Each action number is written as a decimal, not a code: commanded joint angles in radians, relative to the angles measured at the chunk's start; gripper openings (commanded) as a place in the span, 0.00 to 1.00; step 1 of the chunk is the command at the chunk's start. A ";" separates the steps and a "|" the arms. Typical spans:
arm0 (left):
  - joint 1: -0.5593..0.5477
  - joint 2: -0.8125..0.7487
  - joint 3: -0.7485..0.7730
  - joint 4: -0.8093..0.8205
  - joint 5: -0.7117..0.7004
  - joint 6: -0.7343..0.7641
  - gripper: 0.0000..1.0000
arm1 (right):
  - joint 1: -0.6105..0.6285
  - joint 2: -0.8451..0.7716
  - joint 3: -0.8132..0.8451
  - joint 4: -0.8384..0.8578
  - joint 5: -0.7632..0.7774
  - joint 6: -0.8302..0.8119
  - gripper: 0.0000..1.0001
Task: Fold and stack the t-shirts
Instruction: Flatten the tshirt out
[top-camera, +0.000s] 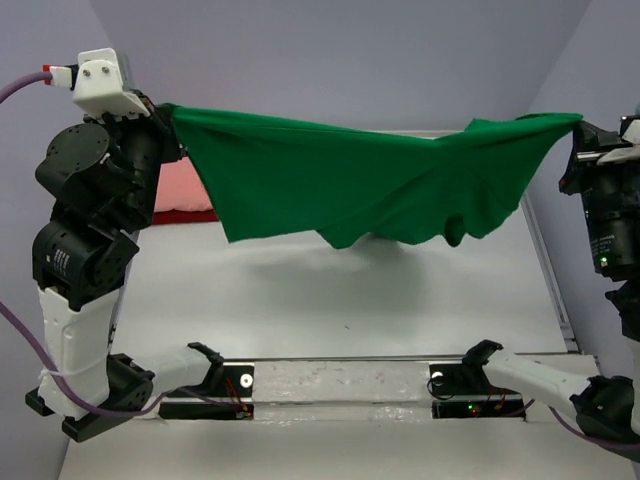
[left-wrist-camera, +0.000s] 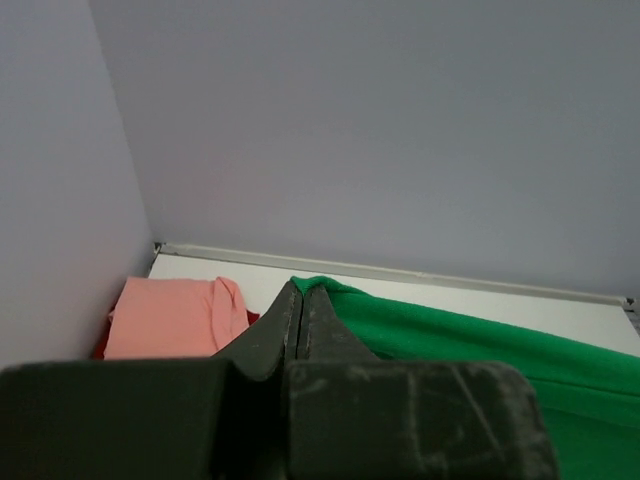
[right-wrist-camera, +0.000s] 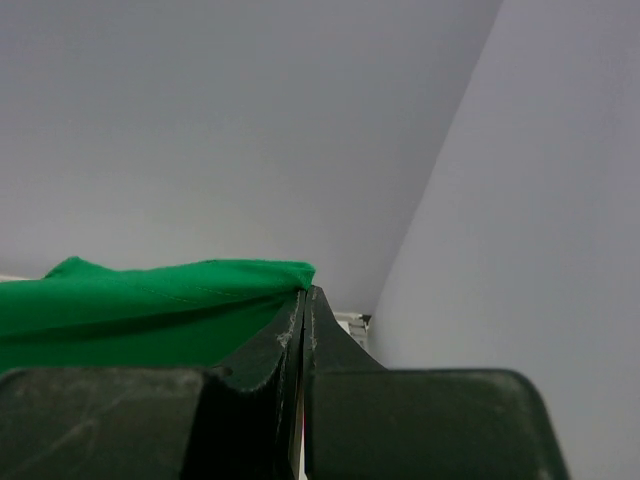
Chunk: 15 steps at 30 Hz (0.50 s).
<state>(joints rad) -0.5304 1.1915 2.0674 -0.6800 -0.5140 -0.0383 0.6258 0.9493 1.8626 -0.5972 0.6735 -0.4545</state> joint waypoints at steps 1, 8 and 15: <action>-0.005 0.071 0.069 0.046 -0.023 0.017 0.00 | 0.026 0.037 0.039 0.082 0.043 -0.061 0.00; -0.003 0.152 0.158 0.053 0.022 0.011 0.00 | 0.026 0.129 0.337 0.039 -0.144 0.097 0.00; -0.003 0.194 0.186 0.060 0.037 0.017 0.00 | 0.038 0.279 0.618 0.060 -0.323 0.103 0.00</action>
<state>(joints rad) -0.5316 1.4075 2.2021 -0.6724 -0.4786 -0.0402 0.6552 1.2049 2.3711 -0.6075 0.5007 -0.3801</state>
